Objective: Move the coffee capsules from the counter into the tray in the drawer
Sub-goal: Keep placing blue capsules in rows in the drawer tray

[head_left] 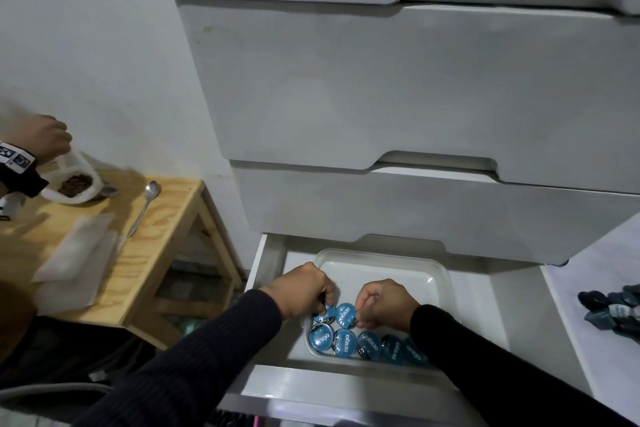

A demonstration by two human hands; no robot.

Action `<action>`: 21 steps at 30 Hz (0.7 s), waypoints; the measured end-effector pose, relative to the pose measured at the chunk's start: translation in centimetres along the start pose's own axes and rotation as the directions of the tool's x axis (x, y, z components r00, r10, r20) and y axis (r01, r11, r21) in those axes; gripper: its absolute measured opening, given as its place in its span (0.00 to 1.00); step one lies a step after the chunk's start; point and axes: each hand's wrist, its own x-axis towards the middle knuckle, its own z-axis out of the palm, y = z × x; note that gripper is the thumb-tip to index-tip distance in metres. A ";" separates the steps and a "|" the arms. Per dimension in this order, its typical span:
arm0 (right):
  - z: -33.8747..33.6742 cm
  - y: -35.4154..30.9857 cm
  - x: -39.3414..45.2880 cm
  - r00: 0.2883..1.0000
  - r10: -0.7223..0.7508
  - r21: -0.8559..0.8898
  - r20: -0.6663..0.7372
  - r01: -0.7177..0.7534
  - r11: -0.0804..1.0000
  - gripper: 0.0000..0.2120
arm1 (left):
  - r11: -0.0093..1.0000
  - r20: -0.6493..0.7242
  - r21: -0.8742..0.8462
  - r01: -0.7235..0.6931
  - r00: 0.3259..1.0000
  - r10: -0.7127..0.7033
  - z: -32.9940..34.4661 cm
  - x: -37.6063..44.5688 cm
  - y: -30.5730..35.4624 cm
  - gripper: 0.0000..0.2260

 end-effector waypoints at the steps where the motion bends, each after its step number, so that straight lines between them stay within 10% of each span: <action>1: 0.0 -0.1 -0.1 1.000 -0.013 -0.026 -0.008 0.013 1.000 0.09 | 1.000 -0.011 0.000 0.005 1.000 -0.005 0.0 -0.2 0.1 0.08; 12: 1.2 -1.8 -1.5 0.928 -0.338 -0.572 -0.157 0.194 0.797 0.16 | 0.980 -0.305 0.069 0.188 0.939 -0.159 1.0 -2.4 2.2 0.15; 21: 2.6 -1.6 -4.8 0.616 -0.722 -0.836 -0.314 0.181 0.518 0.16 | 0.941 -0.618 0.156 0.299 0.773 -0.143 3.2 -4.3 6.4 0.21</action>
